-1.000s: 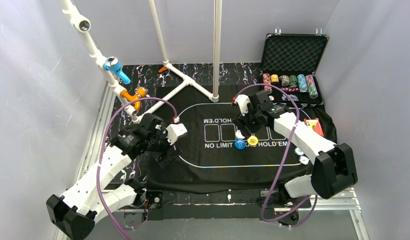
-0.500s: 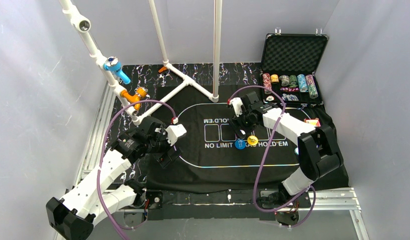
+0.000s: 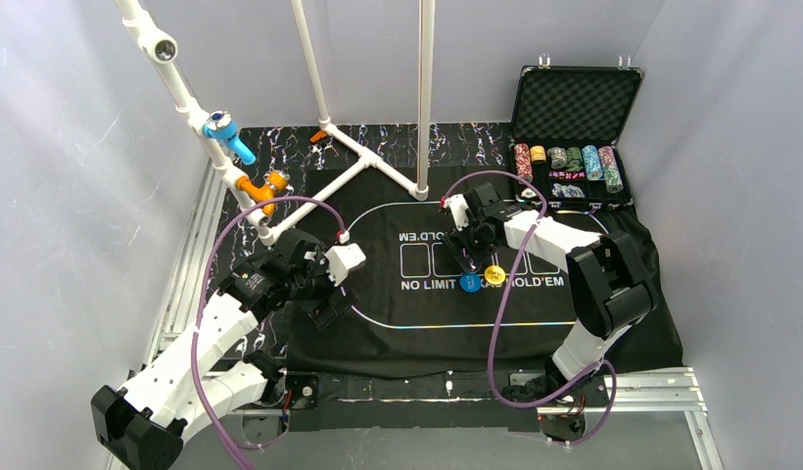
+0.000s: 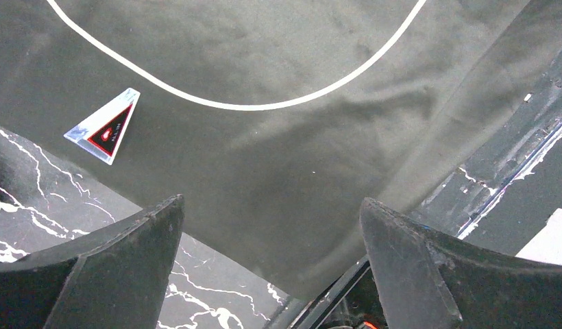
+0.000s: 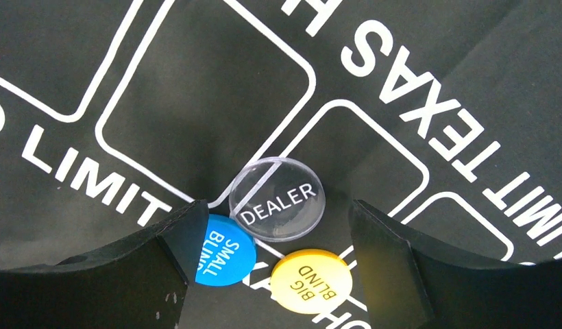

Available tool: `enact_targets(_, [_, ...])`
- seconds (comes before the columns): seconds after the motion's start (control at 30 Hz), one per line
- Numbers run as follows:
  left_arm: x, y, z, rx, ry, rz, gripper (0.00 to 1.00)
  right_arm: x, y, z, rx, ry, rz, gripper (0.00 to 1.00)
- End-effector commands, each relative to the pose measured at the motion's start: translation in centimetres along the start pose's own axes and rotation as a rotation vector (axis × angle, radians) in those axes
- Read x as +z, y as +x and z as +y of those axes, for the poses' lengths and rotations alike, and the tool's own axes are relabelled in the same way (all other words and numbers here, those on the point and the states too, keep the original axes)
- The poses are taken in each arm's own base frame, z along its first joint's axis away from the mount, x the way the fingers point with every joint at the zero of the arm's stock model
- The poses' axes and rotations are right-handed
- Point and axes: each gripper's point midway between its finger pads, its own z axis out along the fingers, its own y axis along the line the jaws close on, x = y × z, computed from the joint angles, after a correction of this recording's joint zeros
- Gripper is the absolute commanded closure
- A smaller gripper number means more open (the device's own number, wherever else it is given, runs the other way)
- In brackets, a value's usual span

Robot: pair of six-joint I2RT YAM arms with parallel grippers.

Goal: Distribute texas hold em gaming equipment

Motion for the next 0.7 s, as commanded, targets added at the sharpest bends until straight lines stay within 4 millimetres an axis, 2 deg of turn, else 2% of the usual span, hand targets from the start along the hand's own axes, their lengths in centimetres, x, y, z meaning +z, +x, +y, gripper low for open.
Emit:
enact_targets(0.0, [0.0, 0.4, -0.2, 0.003, 0.002, 0.001, 0.01, 0.8, -0.8, -0.3, 0.004, 0.021, -0.017, 0.17])
enact_targets(0.2, [0.0, 0.4, -0.1, 0.006, -0.006, -0.004, 0.01, 0.9, 0.3, -0.4, -0.004, 0.029, 0.011, 0.20])
enact_targets(0.37, [0.1, 0.4, -0.1, 0.006, -0.007, -0.004, 0.01, 0.8, 0.8, -0.1, -0.012, 0.014, 0.026, 0.29])
enact_targets(0.5, [0.1, 0.4, -0.1, 0.004, -0.007, -0.003, 0.01, 0.6, 0.2, -0.2, -0.013, 0.018, 0.012, 0.41])
enact_targets(0.67, [0.1, 0.5, -0.1, 0.006, -0.006, -0.001, 0.01, -0.3, -1.6, -0.6, -0.019, 0.032, -0.022, 0.45])
